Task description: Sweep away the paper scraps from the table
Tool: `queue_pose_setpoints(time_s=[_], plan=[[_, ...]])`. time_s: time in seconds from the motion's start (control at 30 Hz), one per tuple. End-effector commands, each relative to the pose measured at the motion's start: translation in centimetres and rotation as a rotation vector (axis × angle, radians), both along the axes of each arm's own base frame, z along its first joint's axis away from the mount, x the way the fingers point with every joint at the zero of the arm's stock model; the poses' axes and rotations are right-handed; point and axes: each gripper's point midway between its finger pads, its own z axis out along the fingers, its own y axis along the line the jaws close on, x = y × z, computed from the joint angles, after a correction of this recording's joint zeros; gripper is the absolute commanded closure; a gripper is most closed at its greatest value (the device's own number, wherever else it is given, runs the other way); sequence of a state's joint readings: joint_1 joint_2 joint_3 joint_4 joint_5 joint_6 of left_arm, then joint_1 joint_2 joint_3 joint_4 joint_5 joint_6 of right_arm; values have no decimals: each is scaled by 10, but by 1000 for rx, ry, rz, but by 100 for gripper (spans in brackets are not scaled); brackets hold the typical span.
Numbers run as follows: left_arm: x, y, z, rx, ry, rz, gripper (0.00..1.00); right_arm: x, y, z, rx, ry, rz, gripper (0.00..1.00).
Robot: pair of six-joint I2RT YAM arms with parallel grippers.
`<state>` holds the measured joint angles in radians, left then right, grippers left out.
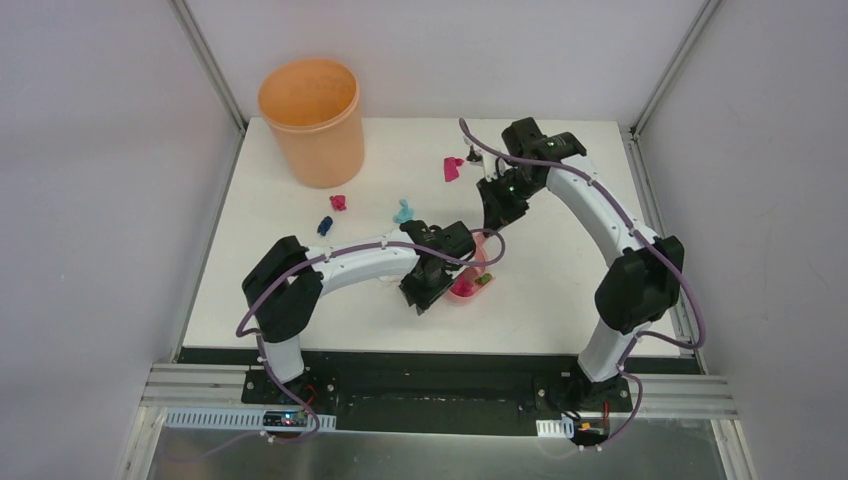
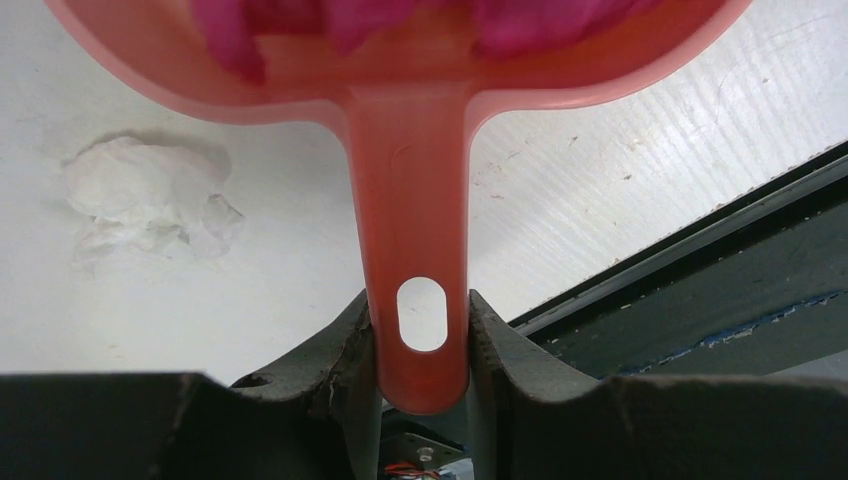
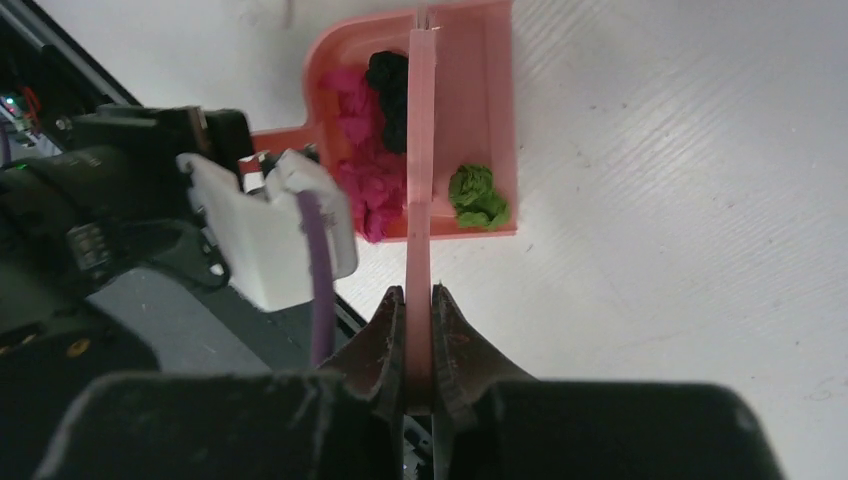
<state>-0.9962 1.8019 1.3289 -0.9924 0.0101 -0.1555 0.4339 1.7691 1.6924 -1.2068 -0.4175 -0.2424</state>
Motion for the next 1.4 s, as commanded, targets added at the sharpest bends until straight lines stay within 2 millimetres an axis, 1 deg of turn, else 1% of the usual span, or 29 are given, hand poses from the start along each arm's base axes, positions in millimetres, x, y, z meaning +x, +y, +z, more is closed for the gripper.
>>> queue_pose_setpoints(time_s=[0.0,0.2,0.3,0.37,0.47,0.6,0.67,0.7,0.77,0.83,1.0,1.13,1.27,1.37], plan=[[4,-16,6,-83,-43,-29,100,-25,0,44,80,-38,-3,100],[3,-22,12,-202,-98,-47,100,-12,-15,56,33,-113,-39,100],[6,-21,13,-217,-127,-45,100,-1,-23,68,11,-163,-62,100],[8,-19,14,-216,-138,-42,100,9,-33,76,-21,-211,-95,100],[5,-15,16,-198,-129,-35,100,23,-51,81,-109,-288,-143,100],[4,-3,22,-132,-129,-20,100,38,-74,69,-242,-347,-188,100],[4,6,25,-80,-136,-15,100,42,-84,60,-298,-353,-216,100],[4,10,27,-57,-142,-14,100,42,-86,55,-310,-346,-222,100],[4,14,31,-28,-149,-17,100,37,-82,44,-298,-304,-218,100],[4,16,31,-10,-151,-21,100,27,-68,35,-236,-233,-193,100],[4,11,20,9,-133,-41,100,6,-39,17,-103,-77,-142,100],[8,1,8,6,-126,-41,100,-4,-24,14,-29,-5,-111,100],[9,-7,0,7,-120,-46,100,-10,-17,12,7,44,-103,100],[9,-10,-3,2,-122,-45,100,-17,-13,15,44,72,-88,100]])
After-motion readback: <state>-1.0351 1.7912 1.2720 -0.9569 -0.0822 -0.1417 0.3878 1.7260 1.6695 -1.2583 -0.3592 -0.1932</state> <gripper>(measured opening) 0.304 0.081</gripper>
